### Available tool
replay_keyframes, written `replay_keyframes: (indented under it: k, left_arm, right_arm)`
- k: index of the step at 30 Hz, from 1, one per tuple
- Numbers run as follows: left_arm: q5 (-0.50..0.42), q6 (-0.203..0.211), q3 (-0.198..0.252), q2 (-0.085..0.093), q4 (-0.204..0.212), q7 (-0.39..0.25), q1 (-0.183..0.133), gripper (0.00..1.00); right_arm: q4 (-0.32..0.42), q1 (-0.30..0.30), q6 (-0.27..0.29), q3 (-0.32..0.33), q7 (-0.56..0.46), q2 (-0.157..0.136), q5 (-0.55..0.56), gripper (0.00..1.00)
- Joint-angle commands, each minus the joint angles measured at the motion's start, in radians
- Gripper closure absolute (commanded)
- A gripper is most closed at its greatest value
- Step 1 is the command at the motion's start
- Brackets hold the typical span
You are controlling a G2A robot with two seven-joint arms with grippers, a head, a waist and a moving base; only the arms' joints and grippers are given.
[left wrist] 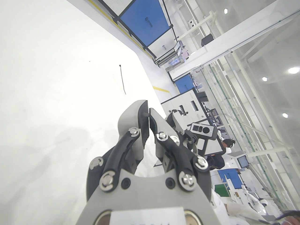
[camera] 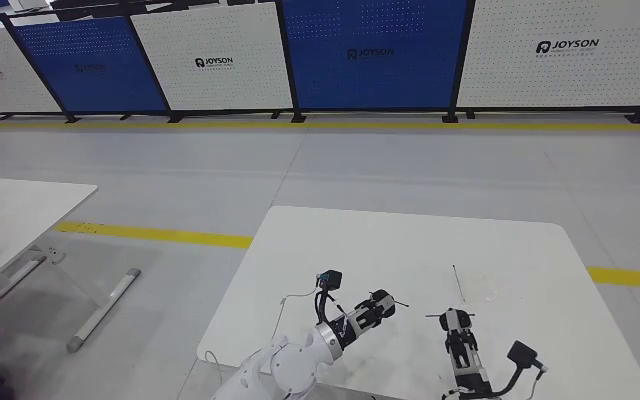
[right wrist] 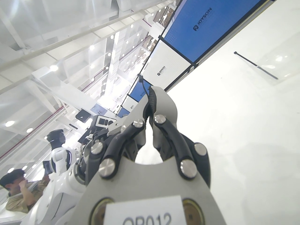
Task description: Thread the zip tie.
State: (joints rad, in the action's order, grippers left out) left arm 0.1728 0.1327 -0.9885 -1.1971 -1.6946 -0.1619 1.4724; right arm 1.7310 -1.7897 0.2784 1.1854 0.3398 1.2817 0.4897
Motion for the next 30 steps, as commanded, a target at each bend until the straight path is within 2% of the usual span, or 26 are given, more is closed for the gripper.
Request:
replay_keyframes:
  k: [1, 5, 15, 22, 30]
  left_arm:
    - [0.0, 0.0, 0.0, 0.0, 0.0, 0.0, 0.0, 1.0]
    - [0.0, 0.0, 0.0, 0.0, 0.0, 0.0, 0.0, 1.0]
    - [0.0, 0.0, 0.0, 0.0, 0.0, 0.0, 0.0, 1.0]
    - [0.0, 0.0, 0.0, 0.0, 0.0, 0.0, 0.0, 1.0]
    - [0.0, 0.0, 0.0, 0.0, 0.0, 0.0, 0.0, 1.0]
  right_arm:
    - [0.0, 0.0, 0.0, 0.0, 0.0, 0.0, 0.0, 1.0]
    - [0.0, 0.0, 0.0, 0.0, 0.0, 0.0, 0.0, 1.0]
    - [-0.027, 0.046, -0.032, -0.034, -0.052, 0.011, -0.014, 1.0]
    - [-0.038, 0.056, -0.013, -0.038, -0.054, 0.016, -0.044, 1.0]
    - [-0.047, 0.069, -0.023, -0.035, -0.071, 0.02, -0.052, 1.0]
